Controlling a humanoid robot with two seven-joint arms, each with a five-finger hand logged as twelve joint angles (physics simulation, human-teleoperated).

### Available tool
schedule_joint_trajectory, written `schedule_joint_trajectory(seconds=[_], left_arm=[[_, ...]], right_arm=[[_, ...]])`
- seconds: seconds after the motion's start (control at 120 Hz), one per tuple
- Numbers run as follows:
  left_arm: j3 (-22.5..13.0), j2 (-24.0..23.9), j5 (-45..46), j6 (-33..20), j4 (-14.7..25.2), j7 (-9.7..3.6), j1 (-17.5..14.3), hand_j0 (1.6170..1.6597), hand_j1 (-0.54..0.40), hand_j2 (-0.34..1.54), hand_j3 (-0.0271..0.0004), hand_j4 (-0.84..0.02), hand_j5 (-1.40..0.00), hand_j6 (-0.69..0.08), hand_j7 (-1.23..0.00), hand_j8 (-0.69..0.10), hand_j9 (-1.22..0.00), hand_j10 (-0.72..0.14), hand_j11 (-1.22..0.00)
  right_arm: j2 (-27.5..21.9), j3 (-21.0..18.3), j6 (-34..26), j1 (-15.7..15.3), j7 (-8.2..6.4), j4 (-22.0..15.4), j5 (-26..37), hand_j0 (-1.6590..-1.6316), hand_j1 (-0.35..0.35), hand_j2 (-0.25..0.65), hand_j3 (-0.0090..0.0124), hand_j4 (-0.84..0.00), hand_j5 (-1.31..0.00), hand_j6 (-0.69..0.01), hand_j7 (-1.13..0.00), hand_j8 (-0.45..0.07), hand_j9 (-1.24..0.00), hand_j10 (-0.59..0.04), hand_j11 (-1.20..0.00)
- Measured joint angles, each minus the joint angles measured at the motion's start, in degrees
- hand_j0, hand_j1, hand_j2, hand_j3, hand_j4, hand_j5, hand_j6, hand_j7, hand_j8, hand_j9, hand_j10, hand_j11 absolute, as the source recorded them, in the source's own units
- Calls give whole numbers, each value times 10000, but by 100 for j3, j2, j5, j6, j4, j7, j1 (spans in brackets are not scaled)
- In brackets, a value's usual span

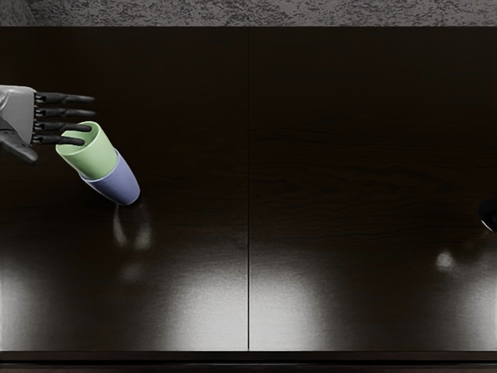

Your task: Pick up cup and place in cup with left hand

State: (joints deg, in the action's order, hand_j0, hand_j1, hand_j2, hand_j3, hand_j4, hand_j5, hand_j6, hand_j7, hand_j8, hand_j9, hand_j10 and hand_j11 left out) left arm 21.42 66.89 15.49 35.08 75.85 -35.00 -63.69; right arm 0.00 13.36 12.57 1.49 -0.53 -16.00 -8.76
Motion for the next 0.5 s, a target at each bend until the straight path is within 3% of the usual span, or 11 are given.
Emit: schedule_joint_trajectory(seconds=[0.5], left_arm=[[7,0,8,0,0,0,0,16581,3460,-17,0,-1,-20,2,-21,-1,-21,-20,-21]], right_arm=[[0,0,0,0,0,0,1,-16581,-3489,-2,0,0,1,10,0,7,1,5,1]])
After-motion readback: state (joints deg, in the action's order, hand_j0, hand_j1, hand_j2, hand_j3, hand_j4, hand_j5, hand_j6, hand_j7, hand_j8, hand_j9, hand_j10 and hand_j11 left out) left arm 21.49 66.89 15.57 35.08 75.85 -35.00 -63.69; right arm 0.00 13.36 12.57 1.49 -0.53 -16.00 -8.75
